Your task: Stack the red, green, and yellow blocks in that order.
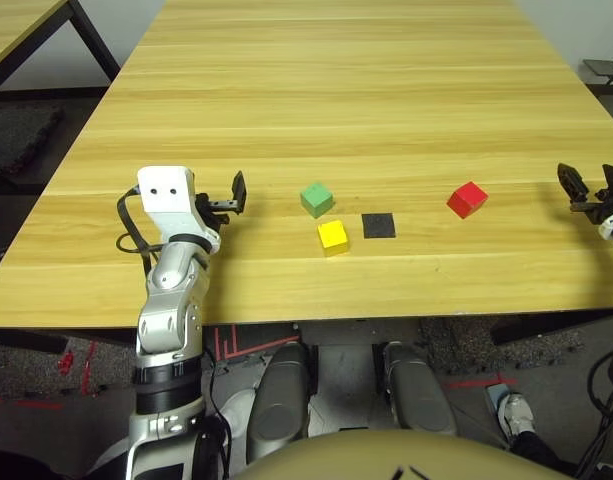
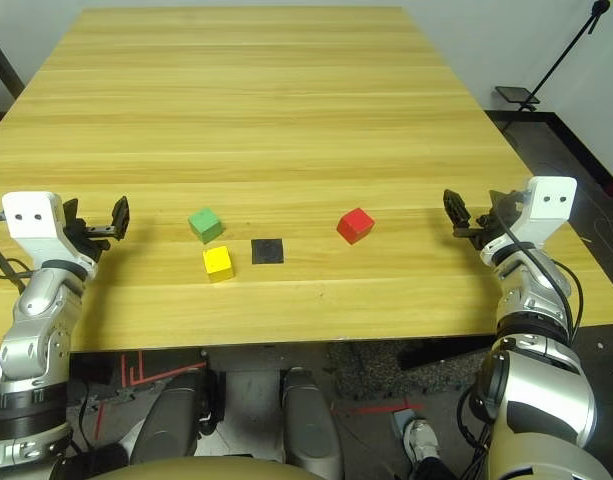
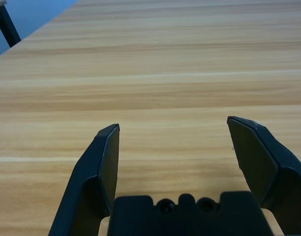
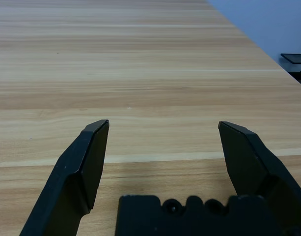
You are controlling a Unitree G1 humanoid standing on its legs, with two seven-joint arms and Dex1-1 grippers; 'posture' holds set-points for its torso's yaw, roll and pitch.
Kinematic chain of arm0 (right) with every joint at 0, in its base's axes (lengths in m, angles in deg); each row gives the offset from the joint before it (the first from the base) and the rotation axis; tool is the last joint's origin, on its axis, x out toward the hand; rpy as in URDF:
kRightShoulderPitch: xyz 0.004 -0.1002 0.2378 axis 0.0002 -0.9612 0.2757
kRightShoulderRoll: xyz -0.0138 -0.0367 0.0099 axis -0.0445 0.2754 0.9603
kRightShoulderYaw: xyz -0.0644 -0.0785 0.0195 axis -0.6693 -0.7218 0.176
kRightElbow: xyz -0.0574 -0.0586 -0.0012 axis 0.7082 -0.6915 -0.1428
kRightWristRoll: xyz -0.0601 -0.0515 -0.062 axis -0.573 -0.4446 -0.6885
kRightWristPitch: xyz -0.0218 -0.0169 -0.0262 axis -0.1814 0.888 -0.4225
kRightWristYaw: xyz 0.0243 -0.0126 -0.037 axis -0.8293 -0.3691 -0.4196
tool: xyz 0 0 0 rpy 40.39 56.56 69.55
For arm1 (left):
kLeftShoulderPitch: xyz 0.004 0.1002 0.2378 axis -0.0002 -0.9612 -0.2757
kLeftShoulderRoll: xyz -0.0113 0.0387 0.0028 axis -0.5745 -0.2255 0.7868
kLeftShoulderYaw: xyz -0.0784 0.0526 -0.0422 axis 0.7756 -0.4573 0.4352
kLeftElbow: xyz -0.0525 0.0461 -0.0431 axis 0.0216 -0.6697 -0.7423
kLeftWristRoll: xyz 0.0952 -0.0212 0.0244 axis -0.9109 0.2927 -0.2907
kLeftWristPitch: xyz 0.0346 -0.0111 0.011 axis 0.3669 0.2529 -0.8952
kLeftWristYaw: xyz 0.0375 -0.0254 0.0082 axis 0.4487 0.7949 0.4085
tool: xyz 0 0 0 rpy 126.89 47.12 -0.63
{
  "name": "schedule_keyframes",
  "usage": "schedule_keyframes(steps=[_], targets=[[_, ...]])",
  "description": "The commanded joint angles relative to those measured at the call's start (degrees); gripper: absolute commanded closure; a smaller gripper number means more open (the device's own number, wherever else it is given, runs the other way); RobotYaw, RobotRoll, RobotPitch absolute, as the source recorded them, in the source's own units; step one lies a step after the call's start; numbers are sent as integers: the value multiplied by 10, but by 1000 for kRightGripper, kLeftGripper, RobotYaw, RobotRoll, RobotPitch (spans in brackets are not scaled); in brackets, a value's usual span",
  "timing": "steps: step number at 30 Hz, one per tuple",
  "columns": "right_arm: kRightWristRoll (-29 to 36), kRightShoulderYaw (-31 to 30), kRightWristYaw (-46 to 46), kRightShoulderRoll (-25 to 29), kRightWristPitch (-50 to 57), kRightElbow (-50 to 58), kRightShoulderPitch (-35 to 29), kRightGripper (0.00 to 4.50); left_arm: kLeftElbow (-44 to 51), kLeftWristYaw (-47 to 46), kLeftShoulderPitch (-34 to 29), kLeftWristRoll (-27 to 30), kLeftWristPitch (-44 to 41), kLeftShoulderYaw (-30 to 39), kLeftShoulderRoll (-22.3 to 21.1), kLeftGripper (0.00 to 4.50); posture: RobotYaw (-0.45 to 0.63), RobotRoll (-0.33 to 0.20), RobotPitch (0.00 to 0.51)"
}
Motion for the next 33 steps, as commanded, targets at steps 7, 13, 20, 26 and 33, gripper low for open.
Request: schedule_keyframes(steps=[7,13,20,26,33], targets=[[-9,-38,-61,7,71,82,7,0,21,43,27,51,-53,17,-44,30,140,-141,141],[81,-128,-113,6,407,504,-105,0,59,165,82,138,-143,-4,-146,30,180,-161,118],[83,-195,-124,38,550,634,-141,0,74,316,116,192,-190,-92,-230,30,207,-164,92],[16,-233,-141,40,474,549,-106,0,65,345,131,180,-190,-130,-252,30,233,-164,96],[-15,-240,-159,32,429,477,-61,0,85,326,101,180,-200,-127,-246,30,253,-178,106]])
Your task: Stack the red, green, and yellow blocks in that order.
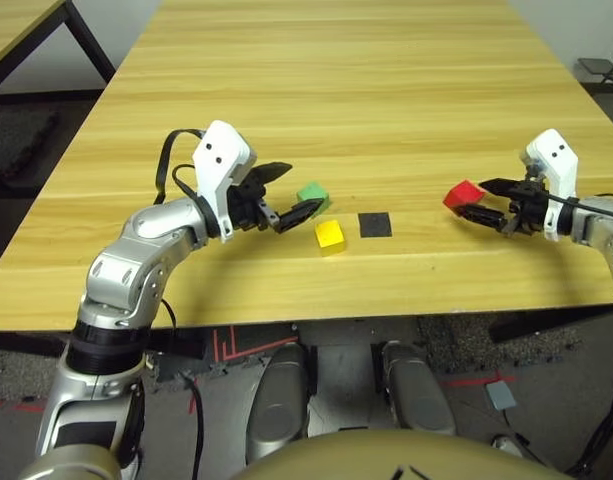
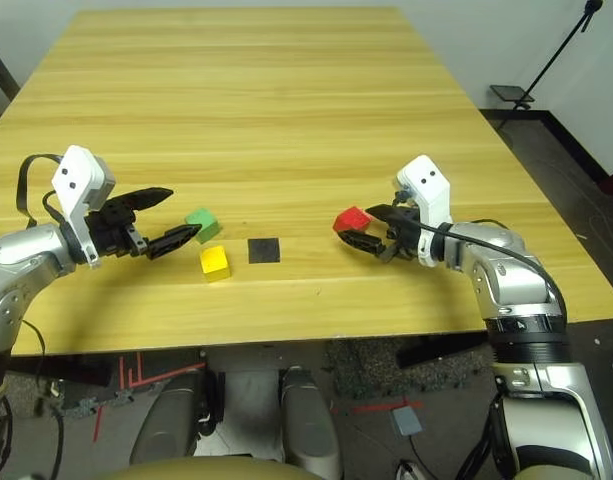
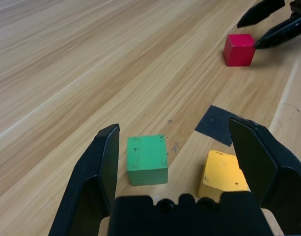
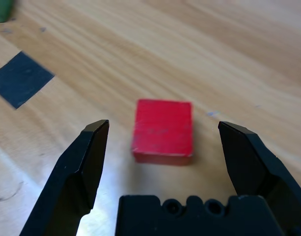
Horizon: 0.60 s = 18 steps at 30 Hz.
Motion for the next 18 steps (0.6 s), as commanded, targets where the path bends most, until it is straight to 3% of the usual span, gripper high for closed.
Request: schedule_keyframes(steps=[1,15,18], targets=[[-20,-10,-12,-4,-22,-35,16,0,14,-10,-20,1,-8,2,4,30,261,-181,112],[-80,-35,-25,-57,-81,-180,77,0,55,-49,-51,13,-40,30,9,30,313,-178,123],[-91,-39,-30,-68,-110,-193,92,584,60,-53,-52,16,-42,36,5,0,342,-172,127]])
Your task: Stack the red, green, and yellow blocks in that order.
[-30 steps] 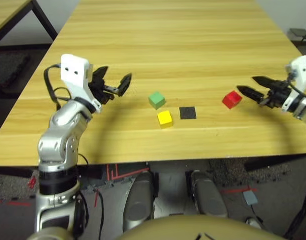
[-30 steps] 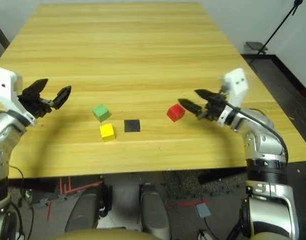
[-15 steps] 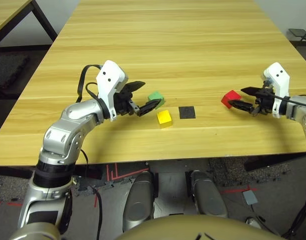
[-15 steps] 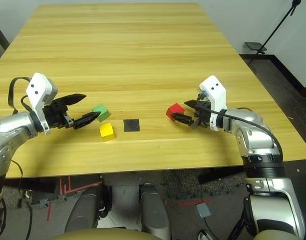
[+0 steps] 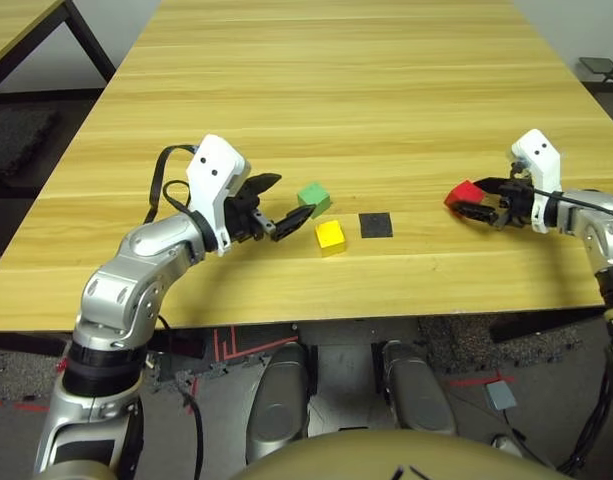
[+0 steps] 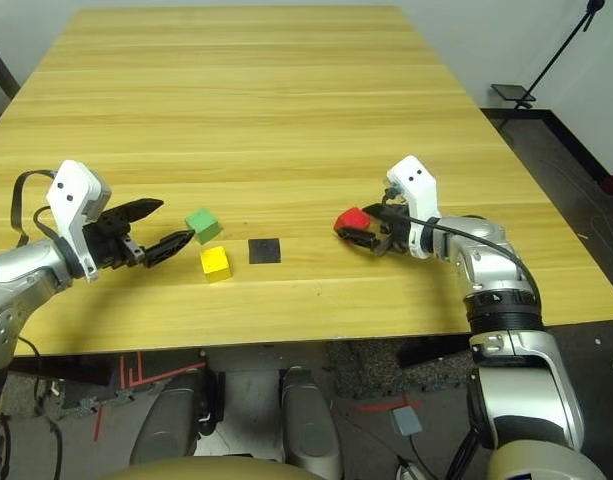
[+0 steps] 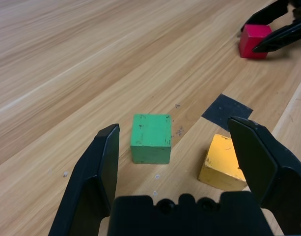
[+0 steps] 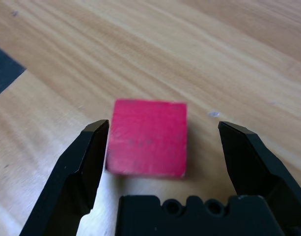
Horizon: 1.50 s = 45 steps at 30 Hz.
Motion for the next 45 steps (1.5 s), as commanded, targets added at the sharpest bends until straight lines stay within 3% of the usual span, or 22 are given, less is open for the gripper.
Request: schedule_keyframes(steps=[1,5,6,9,14,27,37,45], targets=[[-20,-17,-11,-11,-32,-9,15,966,12,-6,-7,5,-9,14,-5,0,348,-173,128],[-22,-57,-78,0,1,63,22,2372,14,-7,-2,8,-13,19,-9,0,358,-175,125],[-19,-67,-97,5,10,84,21,2460,14,-7,-1,9,-14,19,-10,0,358,-175,125],[-7,-98,-158,17,49,161,31,2437,12,-6,12,11,-16,18,-15,0,366,-178,116],[-11,-127,-207,16,56,186,62,2437,2,-1,29,7,-13,12,-20,0,373,-181,102],[-67,-178,-241,-127,-106,-43,177,2437,-6,-9,42,-4,2,3,-12,0,445,-187,82],[-82,-172,-263,-149,-148,-91,180,2437,16,-19,12,0,-4,24,-16,0,476,-185,90],[-84,-168,-266,-153,-169,-105,173,2437,-3,-18,25,-7,0,15,-16,0,473,-177,97]])
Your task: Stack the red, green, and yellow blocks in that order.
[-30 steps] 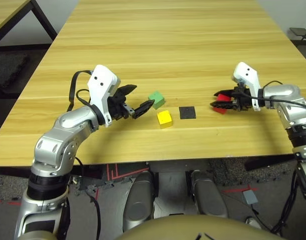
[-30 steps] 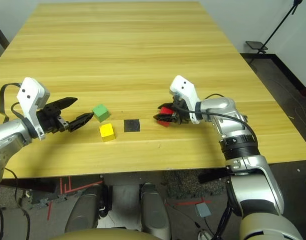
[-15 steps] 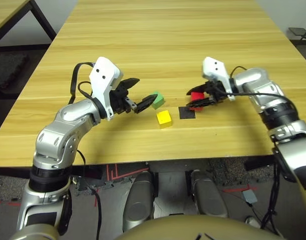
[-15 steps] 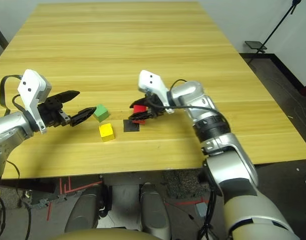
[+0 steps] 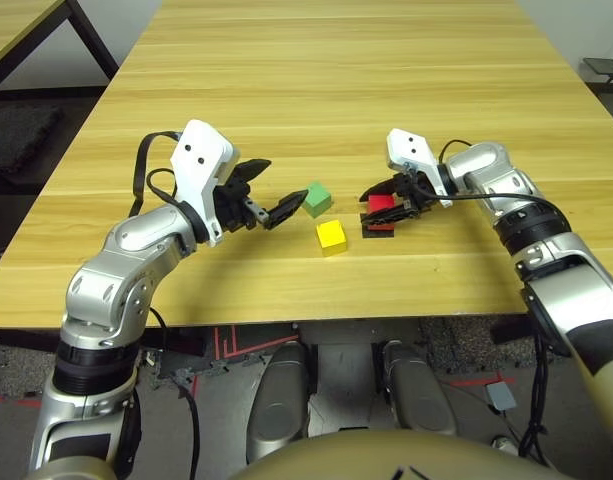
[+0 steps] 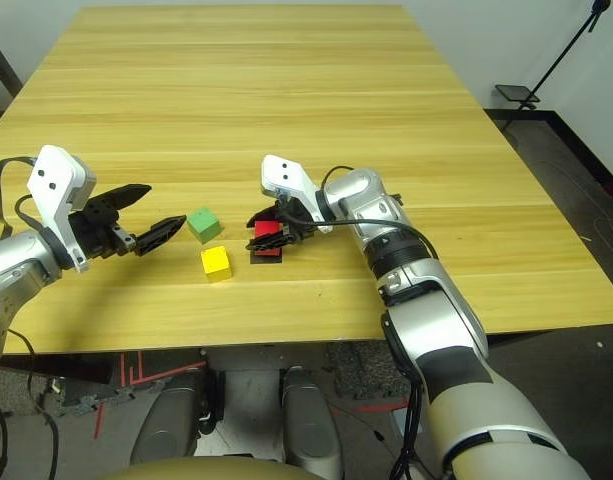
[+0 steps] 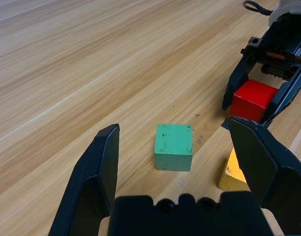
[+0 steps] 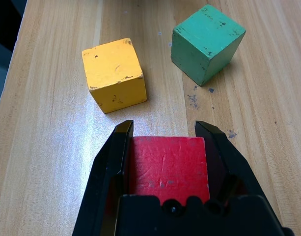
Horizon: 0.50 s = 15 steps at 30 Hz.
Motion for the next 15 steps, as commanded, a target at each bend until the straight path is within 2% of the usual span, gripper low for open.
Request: schedule_keyframes(steps=[1,5,6,11,15], targets=[[-4,6,-4,-2,-13,-7,-7,2437,-14,5,11,-8,0,-9,-5,0,470,-175,97],[-5,7,-7,-3,-27,-15,-10,2437,-32,10,32,-14,-5,-26,-6,0,457,-168,93],[-5,7,-9,-2,-29,-14,-10,1697,-39,12,42,-17,-5,-34,-4,0,450,-166,92],[12,30,-26,15,-44,-10,1,73,-84,17,99,-32,-7,-72,12,0,421,-158,85],[26,59,-45,51,-28,14,21,29,-115,31,128,-39,-12,-93,14,0,404,-151,76]])
